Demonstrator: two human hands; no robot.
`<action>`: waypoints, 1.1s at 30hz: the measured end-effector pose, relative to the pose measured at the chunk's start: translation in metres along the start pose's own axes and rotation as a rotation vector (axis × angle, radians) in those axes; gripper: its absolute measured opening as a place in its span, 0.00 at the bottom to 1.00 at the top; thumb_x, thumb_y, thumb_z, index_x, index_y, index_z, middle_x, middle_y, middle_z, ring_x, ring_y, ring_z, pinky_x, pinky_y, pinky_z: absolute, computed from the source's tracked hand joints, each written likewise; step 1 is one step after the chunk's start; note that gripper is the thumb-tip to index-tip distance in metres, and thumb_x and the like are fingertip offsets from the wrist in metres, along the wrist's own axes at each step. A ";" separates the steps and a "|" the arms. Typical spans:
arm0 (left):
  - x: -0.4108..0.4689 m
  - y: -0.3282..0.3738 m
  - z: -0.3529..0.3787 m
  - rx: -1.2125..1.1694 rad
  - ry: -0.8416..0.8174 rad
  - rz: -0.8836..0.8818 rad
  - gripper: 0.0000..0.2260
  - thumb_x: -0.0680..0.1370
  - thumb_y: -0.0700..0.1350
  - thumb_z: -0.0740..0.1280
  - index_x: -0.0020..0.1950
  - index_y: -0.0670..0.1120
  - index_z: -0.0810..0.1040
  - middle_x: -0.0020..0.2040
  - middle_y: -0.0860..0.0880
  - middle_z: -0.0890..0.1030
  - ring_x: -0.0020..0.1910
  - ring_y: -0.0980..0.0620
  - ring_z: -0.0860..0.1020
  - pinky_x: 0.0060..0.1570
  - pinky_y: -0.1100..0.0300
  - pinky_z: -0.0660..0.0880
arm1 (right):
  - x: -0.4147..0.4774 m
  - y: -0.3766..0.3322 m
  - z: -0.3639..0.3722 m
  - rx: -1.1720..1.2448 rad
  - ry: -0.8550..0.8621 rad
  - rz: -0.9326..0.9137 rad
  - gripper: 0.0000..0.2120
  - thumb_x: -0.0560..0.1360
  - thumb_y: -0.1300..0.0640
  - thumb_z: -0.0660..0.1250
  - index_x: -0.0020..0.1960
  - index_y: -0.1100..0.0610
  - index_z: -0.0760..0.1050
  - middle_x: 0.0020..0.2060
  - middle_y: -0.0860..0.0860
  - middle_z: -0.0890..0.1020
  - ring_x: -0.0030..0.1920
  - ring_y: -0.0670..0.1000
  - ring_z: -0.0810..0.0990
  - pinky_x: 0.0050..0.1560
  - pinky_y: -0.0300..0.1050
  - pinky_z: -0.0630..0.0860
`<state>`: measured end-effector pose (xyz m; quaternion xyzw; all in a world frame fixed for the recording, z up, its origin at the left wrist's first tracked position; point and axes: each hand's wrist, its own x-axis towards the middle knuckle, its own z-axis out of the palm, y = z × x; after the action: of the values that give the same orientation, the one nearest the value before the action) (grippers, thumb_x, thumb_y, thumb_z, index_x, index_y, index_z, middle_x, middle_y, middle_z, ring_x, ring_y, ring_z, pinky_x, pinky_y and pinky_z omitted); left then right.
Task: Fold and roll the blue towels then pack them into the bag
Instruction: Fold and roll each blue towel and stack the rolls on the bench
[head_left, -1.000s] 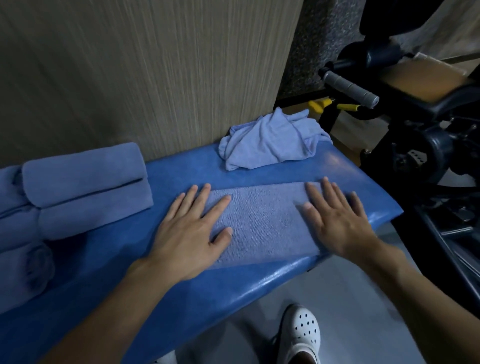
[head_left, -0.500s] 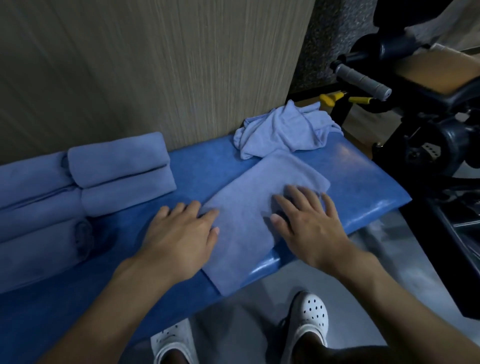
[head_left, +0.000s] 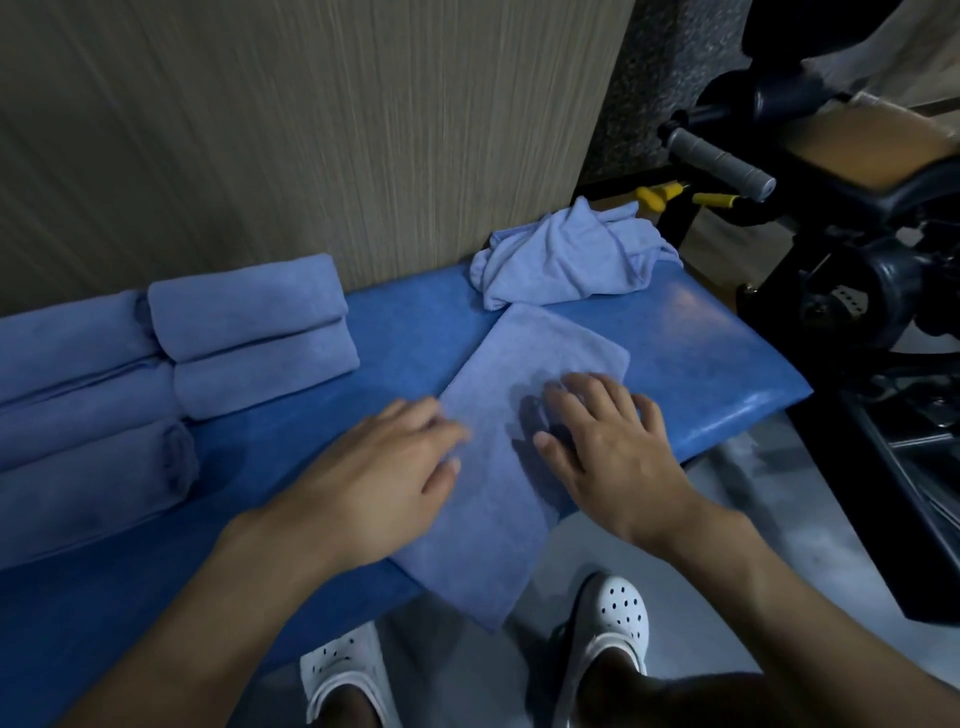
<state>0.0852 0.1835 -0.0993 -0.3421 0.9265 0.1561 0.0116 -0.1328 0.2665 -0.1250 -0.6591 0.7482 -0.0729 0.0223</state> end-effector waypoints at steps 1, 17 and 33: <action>0.005 -0.001 0.003 -0.050 0.041 -0.015 0.19 0.83 0.50 0.56 0.75 0.53 0.66 0.73 0.54 0.63 0.69 0.52 0.64 0.69 0.54 0.64 | 0.001 0.001 0.003 0.018 -0.032 -0.007 0.27 0.77 0.37 0.46 0.66 0.49 0.71 0.68 0.48 0.70 0.72 0.53 0.64 0.68 0.57 0.61; 0.043 0.014 0.013 0.047 0.203 -0.066 0.20 0.79 0.58 0.53 0.58 0.48 0.77 0.56 0.52 0.71 0.55 0.48 0.72 0.55 0.49 0.72 | 0.028 0.037 0.013 0.096 -0.136 -0.079 0.38 0.72 0.32 0.41 0.77 0.48 0.58 0.78 0.46 0.54 0.78 0.47 0.48 0.76 0.48 0.45; 0.114 -0.018 0.021 -0.471 0.383 -0.514 0.14 0.74 0.52 0.73 0.45 0.40 0.81 0.46 0.45 0.82 0.48 0.48 0.79 0.48 0.47 0.78 | 0.092 0.045 0.001 0.365 -0.061 0.455 0.15 0.73 0.47 0.70 0.54 0.55 0.73 0.39 0.48 0.77 0.46 0.52 0.75 0.49 0.48 0.57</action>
<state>0.0075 0.1051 -0.1389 -0.5792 0.7349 0.2898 -0.2013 -0.1887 0.1811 -0.1264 -0.4612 0.8503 -0.1796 0.1787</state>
